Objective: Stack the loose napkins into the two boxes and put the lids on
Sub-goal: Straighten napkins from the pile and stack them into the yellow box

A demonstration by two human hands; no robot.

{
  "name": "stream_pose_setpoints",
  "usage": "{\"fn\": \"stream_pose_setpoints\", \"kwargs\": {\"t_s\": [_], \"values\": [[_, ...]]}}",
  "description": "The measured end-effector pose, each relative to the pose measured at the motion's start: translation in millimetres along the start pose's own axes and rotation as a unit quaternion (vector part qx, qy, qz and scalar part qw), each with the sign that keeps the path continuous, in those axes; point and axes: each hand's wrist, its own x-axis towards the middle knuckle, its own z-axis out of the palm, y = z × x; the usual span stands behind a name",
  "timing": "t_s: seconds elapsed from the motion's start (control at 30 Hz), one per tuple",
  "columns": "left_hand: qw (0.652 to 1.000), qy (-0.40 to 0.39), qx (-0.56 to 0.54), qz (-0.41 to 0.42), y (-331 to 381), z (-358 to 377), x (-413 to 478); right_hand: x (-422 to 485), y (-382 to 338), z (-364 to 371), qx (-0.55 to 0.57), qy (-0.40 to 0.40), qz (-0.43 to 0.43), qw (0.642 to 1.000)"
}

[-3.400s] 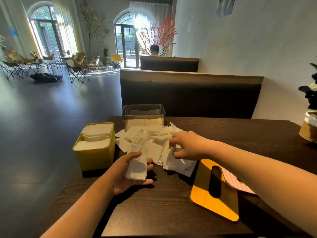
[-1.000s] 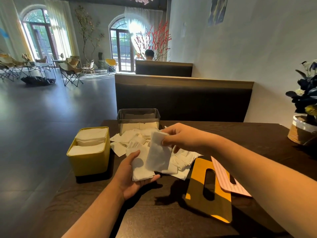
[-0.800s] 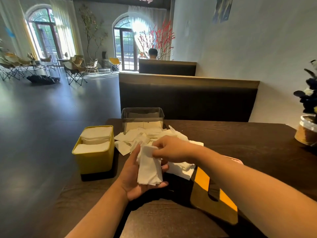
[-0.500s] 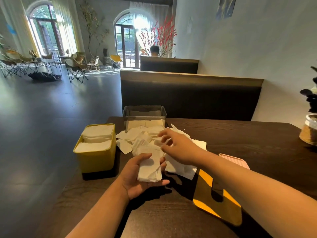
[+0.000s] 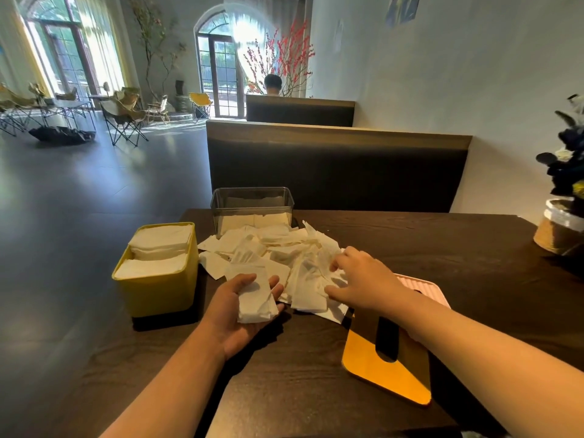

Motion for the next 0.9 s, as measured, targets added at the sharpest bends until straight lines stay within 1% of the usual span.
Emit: {"fn": "stream_pose_setpoints", "kwargs": {"t_s": [0.2, 0.27, 0.33, 0.43, 0.77, 0.9], "values": [[1.000, 0.004, 0.005, 0.003, -0.2, 0.0, 0.6, -12.4, -21.6, 20.2, -0.059, 0.022, -0.073, 0.995], [1.000, 0.003, 0.005, 0.004, -0.4, 0.5, 0.2, -16.1, -29.2, 27.8, -0.097, 0.034, -0.084, 0.991], [1.000, 0.004, 0.005, 0.003, -0.9, 1.7, -0.8, -17.4, -35.3, 35.4, -0.140, 0.063, -0.088, 0.984], [1.000, 0.008, 0.007, 0.003, -1.3, 2.3, -1.1, -13.0, -41.9, 39.9, -0.176, 0.083, -0.093, 0.977], [1.000, 0.010, 0.004, 0.007, -0.5, 1.9, -3.2, -4.9, -37.8, 41.8, -0.199, 0.112, -0.146, 0.963], [1.000, 0.007, 0.006, 0.006, 0.2, -0.4, -1.7, -5.8, -31.2, 40.6, -0.170, 0.141, -0.159, 0.962]]}}
